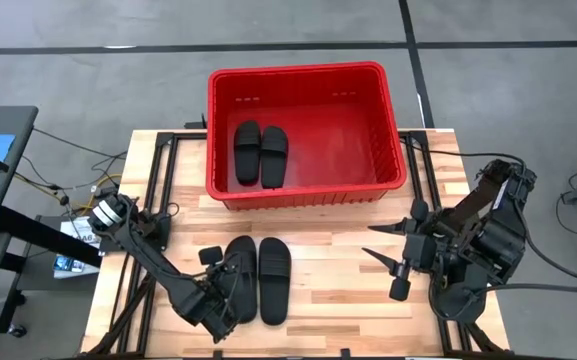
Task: Pick and place slides into bin
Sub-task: Put the black slide into the red organizer bin
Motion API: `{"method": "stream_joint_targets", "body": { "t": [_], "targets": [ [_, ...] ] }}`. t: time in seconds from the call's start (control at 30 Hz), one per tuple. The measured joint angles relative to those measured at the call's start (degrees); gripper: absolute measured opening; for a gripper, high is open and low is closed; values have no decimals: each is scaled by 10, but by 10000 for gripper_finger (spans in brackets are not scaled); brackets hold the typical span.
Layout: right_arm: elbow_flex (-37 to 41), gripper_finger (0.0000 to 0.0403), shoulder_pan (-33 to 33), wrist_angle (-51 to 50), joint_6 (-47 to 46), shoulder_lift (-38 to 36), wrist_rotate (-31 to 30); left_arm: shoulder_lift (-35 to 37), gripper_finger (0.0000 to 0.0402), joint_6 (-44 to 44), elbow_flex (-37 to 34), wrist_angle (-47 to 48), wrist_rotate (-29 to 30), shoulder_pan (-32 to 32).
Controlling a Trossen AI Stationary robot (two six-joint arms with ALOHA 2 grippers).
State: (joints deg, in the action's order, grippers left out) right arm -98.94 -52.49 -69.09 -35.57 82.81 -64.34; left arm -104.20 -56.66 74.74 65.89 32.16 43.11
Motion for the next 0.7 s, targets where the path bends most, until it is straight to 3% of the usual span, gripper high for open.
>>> {"method": "stream_joint_targets", "body": {
  "t": [0.37, 0.7],
  "targets": [
    [0, 200, 0, -25, 0, 0, 0, -39, 88, 12, 0, -9, -30, -4],
    [0, 200, 0, -35, 1, 0, 0, -64, 88, 4, 0, -2, 12, -19]
  ]
}}
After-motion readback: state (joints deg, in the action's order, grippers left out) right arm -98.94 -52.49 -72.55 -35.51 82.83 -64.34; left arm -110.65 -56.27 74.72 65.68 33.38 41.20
